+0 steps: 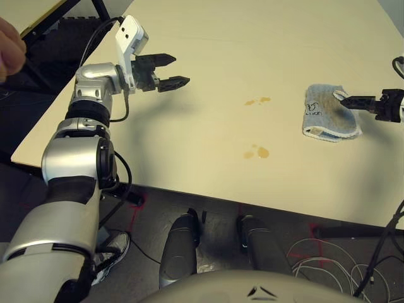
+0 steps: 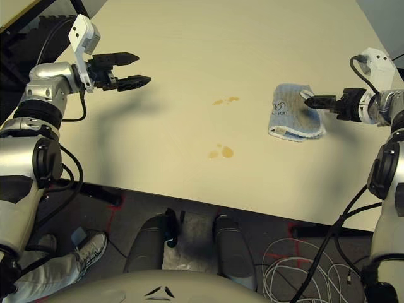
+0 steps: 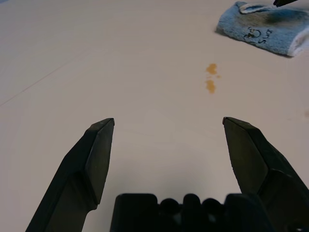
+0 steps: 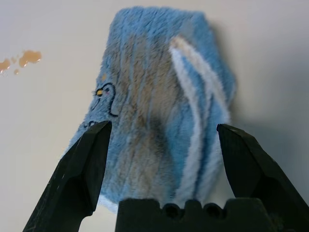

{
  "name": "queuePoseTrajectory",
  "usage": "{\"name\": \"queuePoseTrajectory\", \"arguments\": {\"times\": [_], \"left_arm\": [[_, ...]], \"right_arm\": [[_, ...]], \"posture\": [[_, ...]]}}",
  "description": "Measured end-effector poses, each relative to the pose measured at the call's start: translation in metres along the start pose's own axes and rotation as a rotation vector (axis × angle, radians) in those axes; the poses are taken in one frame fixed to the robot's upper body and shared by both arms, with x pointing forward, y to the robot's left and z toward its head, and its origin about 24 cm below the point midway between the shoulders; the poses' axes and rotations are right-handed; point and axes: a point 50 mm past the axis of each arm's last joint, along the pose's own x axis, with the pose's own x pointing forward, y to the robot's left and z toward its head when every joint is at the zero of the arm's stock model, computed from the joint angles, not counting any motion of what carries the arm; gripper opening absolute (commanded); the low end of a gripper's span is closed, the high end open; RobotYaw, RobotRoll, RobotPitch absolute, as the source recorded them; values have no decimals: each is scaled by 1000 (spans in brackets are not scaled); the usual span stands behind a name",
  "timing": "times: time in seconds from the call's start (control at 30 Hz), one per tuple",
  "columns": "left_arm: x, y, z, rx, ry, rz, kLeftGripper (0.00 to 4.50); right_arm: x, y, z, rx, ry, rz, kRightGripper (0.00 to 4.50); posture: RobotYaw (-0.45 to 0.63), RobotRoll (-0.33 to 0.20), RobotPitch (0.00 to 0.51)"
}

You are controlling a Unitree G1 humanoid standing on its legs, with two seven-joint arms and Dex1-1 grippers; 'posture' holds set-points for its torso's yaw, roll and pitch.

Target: Wipe the water off the table with a rag.

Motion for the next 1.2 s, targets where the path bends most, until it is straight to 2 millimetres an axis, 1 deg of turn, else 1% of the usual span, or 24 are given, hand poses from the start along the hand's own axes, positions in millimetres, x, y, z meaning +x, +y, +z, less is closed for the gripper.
{"name": "queuePoseTrajectory", "arguments": {"times": [0.1, 0.23, 0.47, 0.63, 0.7, 0.83, 0.9, 1.07, 1.17, 1.2], "left_arm": [[0, -1, 0, 5, 0, -12, 4500], [0, -2, 1, 11, 1, -29, 4500], [0, -3, 0, 5, 4, -34, 4500], [0, -3, 0, 6, 4, -34, 4500], [0, -3, 0, 6, 3, -34, 4500], [1, -3, -1, 2, 3, -28, 4500], [2, -3, -2, 2, 3, -23, 4500], [3, -3, -2, 1, 1, -21, 4500], [3, -3, -2, 1, 1, -20, 4500], [3, -3, -2, 1, 1, -21, 4500]], "right_arm": [[8, 2, -7, 24, 19, 21, 4458], [12, 0, -16, 38, 46, 20, 4458], [19, 2, -19, 29, 51, 29, 4458], [19, -1, -17, 3, 16, -18, 4458], [15, -4, -15, 1, -4, -43, 4458], [-3, -11, -3, -12, -45, -83, 4458], [-9, -14, -2, -24, -40, -102, 4458], [-6, -18, -11, -10, -8, -112, 4458], [6, -17, -25, 17, 41, -90, 4458], [7, -15, -25, 23, 40, -78, 4458]], "posture": [[95, 0, 208], [106, 0, 211], [105, 0, 209], [97, 0, 206], [86, 0, 202], [82, 0, 194], [83, 0, 190], [94, 0, 196], [106, 0, 199], [106, 0, 199]]}}
